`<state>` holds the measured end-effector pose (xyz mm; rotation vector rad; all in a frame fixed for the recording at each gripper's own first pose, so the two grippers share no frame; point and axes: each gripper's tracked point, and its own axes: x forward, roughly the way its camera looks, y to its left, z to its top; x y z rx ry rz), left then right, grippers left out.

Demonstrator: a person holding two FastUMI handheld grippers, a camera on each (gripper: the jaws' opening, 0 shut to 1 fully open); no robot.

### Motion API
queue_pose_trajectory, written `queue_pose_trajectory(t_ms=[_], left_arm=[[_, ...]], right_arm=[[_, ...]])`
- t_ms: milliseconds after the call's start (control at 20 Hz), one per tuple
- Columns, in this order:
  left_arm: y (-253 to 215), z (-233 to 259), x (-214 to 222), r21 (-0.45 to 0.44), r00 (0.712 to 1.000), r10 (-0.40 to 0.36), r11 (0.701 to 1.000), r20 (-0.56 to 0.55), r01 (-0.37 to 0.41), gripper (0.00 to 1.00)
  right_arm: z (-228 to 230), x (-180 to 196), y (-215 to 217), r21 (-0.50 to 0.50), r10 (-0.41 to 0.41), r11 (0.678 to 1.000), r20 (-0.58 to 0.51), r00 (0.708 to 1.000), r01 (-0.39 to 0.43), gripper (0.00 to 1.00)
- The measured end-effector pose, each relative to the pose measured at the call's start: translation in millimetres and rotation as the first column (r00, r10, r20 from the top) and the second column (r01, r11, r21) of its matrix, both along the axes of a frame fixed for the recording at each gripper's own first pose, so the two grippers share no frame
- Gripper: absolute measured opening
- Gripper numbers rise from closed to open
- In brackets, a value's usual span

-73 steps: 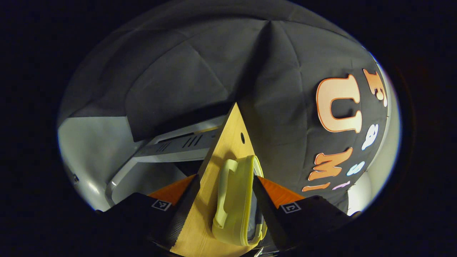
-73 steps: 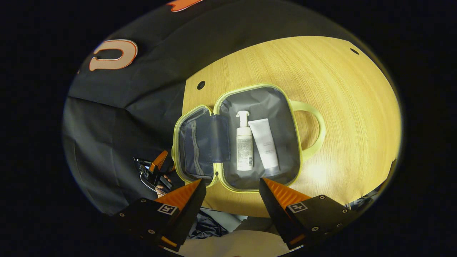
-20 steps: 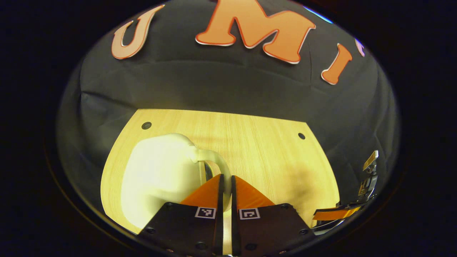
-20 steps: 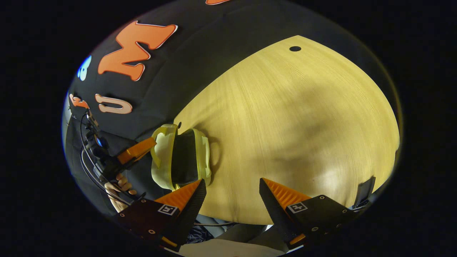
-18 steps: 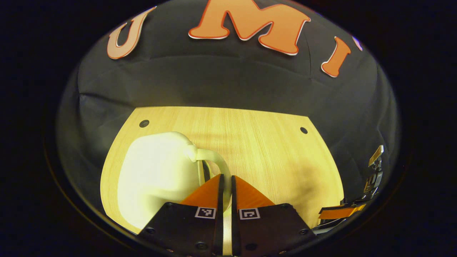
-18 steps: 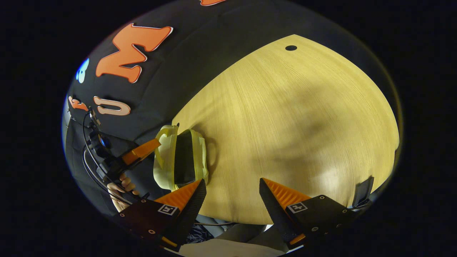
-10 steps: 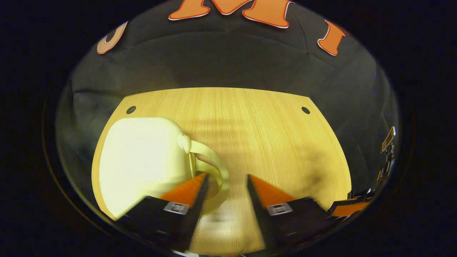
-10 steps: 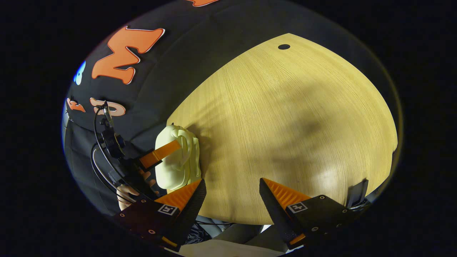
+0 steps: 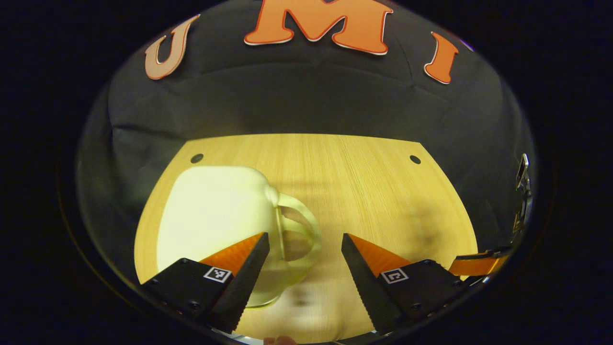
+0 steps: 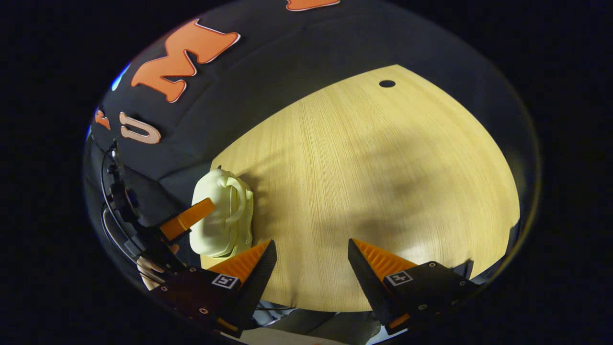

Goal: First open the suitcase, pack the skin care products into it, and then close the suitcase.

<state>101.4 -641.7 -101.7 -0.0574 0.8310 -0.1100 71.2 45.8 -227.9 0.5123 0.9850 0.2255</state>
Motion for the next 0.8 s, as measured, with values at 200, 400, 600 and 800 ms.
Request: queue_pose_trajectory(t_ms=[200,400,600,800], left_arm=[[33.8,63.1,-3.0,0.026,0.990,-0.002,1.000,0.142,-0.001,0.97],[67.6,138.3,-4.6,0.024,0.938,0.008,1.000,0.346,-0.017,0.97],[77.6,166.5,-19.4,0.024,0.833,0.053,0.997,0.551,-0.079,0.97],[75.9,166.4,-14.5,-0.011,0.740,0.110,0.990,0.664,-0.138,0.96]], right_arm=[[43.4,24.5,-1.7,-0.127,0.002,0.992,0.173,0.985,0.020,0.96],[110.8,49.6,3.1,-0.229,0.005,0.969,0.407,0.913,0.096,0.95],[181.9,55.7,17.3,-0.238,0.005,0.954,0.615,0.788,0.180,0.95],[237.1,47.7,23.6,-0.210,-0.018,0.938,0.767,0.641,0.277,0.95]])
